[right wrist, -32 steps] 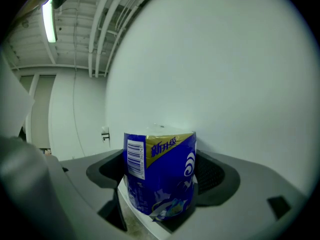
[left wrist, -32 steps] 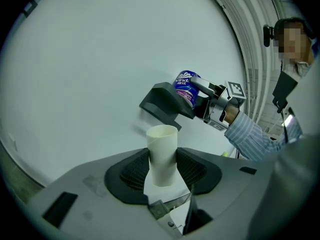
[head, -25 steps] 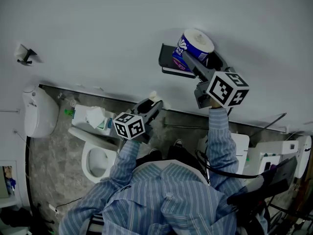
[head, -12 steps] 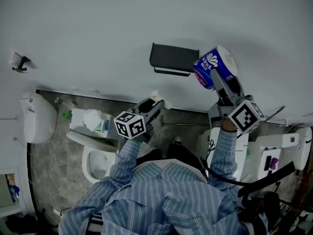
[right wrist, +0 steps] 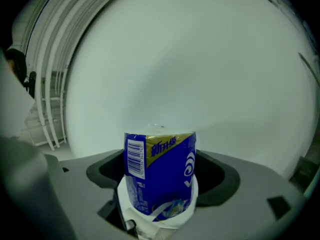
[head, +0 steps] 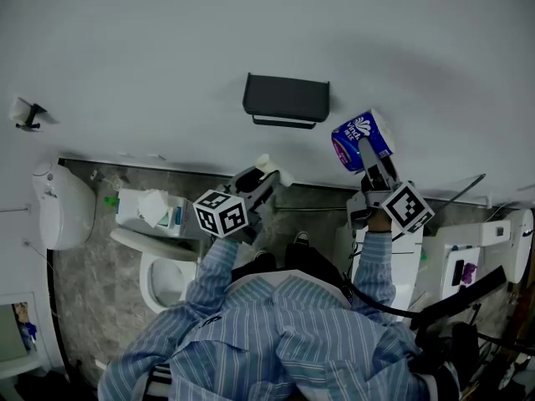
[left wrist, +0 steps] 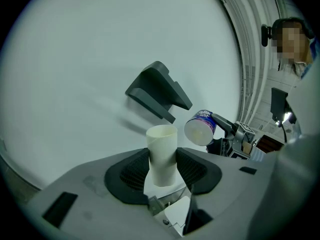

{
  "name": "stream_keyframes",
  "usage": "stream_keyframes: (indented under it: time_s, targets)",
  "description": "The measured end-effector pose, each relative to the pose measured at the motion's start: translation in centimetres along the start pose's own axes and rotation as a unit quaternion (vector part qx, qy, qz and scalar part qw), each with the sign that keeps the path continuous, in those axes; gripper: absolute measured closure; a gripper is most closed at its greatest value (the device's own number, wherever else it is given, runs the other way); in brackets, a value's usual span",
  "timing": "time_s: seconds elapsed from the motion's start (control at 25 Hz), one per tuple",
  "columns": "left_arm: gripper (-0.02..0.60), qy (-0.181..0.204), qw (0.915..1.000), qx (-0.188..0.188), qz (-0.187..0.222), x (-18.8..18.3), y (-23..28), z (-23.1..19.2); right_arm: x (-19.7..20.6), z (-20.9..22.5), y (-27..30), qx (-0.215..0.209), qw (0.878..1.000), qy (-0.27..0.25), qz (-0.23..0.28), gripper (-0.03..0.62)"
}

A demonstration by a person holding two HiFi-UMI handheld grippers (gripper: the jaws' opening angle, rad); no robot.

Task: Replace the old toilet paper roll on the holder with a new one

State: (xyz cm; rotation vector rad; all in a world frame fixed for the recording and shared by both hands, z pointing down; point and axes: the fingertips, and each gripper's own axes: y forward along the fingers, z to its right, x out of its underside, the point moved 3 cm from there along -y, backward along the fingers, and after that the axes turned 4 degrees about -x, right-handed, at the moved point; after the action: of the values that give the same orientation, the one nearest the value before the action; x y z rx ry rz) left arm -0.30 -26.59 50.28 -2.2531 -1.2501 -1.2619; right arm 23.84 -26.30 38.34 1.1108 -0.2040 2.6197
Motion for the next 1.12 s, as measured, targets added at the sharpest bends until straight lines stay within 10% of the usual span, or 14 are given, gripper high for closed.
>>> stream_keyframes:
  time_s: [0.76, 1.12]
  targets:
    - [0.408, -0.010, 0.9984, -0.051, 0.024, 0.2, -3.6, -1.5, 3.5, 4.0, 3.3, -0.022, 0.974, 0.224, 0.038, 0.180]
    - [0.409, -0.008, 0.9984, -0.050, 0.026, 0.1, -4.0, -1.4, 4.2, 3.6, 4.9, -0.029, 0.977, 0.209, 0.023, 0.180]
